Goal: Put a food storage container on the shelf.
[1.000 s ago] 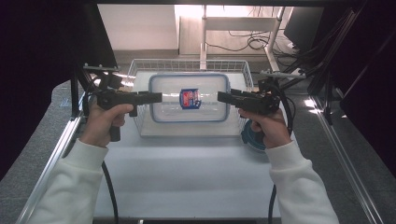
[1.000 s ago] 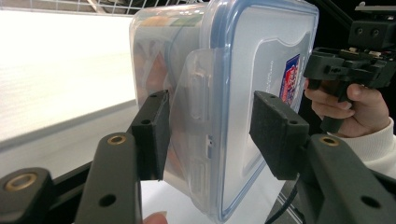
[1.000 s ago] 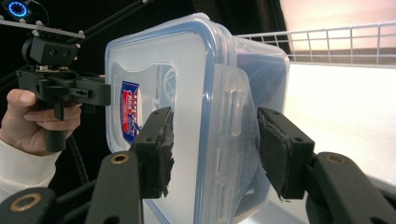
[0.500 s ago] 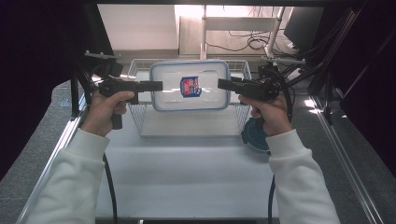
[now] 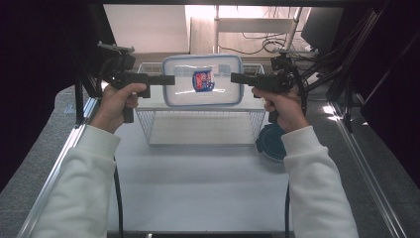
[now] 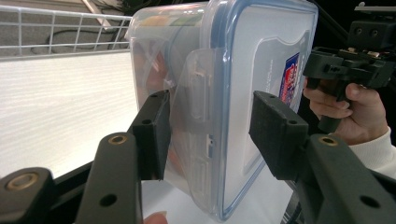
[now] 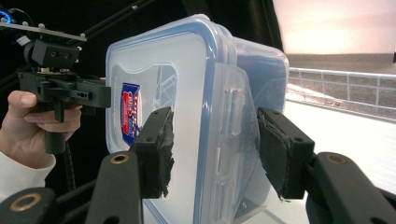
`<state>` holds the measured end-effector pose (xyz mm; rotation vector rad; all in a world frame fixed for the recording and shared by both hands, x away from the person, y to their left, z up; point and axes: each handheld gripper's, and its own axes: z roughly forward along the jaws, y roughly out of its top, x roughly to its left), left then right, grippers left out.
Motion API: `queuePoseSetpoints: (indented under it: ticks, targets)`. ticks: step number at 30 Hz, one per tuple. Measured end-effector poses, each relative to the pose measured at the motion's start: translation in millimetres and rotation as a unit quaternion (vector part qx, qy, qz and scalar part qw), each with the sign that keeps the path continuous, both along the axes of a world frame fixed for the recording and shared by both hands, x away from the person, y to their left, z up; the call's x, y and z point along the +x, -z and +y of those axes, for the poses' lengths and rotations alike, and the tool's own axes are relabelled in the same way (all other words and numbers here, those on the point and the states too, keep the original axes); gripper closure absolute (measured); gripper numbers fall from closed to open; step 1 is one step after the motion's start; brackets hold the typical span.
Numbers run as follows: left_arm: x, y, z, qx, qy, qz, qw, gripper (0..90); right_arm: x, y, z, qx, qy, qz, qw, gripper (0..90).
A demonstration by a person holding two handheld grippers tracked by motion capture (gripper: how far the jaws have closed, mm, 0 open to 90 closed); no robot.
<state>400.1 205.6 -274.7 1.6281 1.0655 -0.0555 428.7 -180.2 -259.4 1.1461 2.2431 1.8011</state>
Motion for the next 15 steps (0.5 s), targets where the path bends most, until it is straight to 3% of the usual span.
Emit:
queuePoseSetpoints:
  ticks: [2,9,15]
  targets:
    - [9.2,5.6,-0.4,0.003,0.001,0.010,0.9999,49.0,5.4,3.8,0.2,-0.003,0.001,0.008,1.0000,47.3]
    - [21.3,14.1,-2.7,0.007,0.000,0.023,0.9997,48.6,18.2,14.4,-0.4,-0.006,0.004,0.027,0.9996,47.2]
    - [33.7,24.0,-3.1,0.009,-0.001,0.045,0.9989,47.7,27.7,23.4,0.7,-0.008,0.010,0.048,0.9987,47.2]
